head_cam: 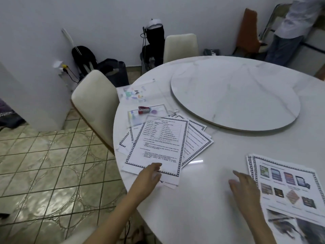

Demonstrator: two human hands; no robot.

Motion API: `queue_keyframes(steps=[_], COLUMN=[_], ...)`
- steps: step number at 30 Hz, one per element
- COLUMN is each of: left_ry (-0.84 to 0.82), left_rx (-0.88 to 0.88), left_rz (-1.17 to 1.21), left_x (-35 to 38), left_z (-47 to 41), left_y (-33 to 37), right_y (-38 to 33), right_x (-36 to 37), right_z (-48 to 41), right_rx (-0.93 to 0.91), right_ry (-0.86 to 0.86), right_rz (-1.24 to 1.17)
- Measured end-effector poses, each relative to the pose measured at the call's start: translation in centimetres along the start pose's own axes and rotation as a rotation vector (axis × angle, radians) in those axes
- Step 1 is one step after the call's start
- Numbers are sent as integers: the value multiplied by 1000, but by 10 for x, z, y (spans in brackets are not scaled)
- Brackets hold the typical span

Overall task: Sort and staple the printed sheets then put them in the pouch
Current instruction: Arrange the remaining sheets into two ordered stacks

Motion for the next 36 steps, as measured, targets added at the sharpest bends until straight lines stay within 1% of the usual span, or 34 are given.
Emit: queue_keyframes(steps=[2, 4, 6, 8, 13, 16, 21, 28, 32, 36], left_ry=[0, 5, -12, -38, -77, -95, -65, -28, -37, -76], left_rx=[5, 28, 66, 109, 159, 181, 156, 60, 37, 59], left_rz=[-17, -54, -113, -189, -279, -314, -271, -242, -243, -238], left_x=[-20, -37, -51, -63, -83, -87, -86, -88, -92, -96], left_z=[-12, -23, -35, -45, -64, -73, -84, -86, -90, -106], left_y=[-19, -34, -46, -56, -69, -73, -75, -83, -84, -80], right_y=[-30, -60, -90, -110, -146, -156, -160, -162, -165, -170], right_x=[17, 29, 36, 43, 52, 56, 65, 73, 78, 84], right_z=[-2, -3, -5, -9, -14, -15, -24, -32, -35, -40], right_rx=[-17, -5, -23, -42, -19, -22, -33, -31, 40, 155], right_ry=[-39, -45, -43, -51, -73, -93, -161, -206, -223, -206], right_rz=[-7, -78, -90, -79, -62, -85, -99, -109, -111, -154])
Point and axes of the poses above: each hand's wrist, its own z-axis away from the middle knuckle, its own x-axis out of the palm, y = z × x, the point moved 3 cm from there along -z, towards the middle knuckle, and after that the axes turned 2 degrees about -x, right-handed, at the moved point
